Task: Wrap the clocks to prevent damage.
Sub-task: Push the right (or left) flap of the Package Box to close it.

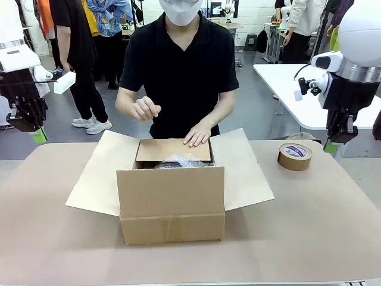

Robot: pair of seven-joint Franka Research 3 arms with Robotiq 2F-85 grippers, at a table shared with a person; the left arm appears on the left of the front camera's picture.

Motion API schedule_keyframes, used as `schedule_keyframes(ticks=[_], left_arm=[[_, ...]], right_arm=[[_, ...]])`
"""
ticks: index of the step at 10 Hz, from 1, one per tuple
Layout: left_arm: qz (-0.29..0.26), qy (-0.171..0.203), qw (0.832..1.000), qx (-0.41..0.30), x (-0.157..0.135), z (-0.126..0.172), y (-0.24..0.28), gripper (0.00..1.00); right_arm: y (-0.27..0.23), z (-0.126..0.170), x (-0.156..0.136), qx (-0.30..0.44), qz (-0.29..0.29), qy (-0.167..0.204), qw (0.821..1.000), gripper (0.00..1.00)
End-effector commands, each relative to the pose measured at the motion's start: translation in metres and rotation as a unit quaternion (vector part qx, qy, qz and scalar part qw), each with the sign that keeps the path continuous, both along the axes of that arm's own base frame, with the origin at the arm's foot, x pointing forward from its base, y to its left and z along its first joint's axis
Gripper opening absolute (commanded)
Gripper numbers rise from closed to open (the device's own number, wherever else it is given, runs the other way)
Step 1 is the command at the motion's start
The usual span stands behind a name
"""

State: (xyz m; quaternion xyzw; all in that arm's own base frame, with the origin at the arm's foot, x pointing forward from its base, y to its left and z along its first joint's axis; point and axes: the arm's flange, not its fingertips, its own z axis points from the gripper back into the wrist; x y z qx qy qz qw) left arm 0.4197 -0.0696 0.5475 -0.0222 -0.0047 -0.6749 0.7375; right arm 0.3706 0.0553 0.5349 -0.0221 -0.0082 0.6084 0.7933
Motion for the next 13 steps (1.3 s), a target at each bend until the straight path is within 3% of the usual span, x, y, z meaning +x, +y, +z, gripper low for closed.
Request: schedule_keyframes(ticks=[1, 13], left_arm=[[0.008, -0.002, 1.000, -0.001, 0.0004, 0.0017, 0.0002, 0.00], [0.008, -0.002, 1.000, -0.001, 0.0004, 0.0017, 0.0002, 0.00]], right_arm=[[0.0015, 0.0002, 0.0007, 0.000, -0.010, -0.005, 1.000, 0.01], [0.0015, 0.0002, 0.0007, 0.000, -0.010, -0.005, 1.000, 0.01]])
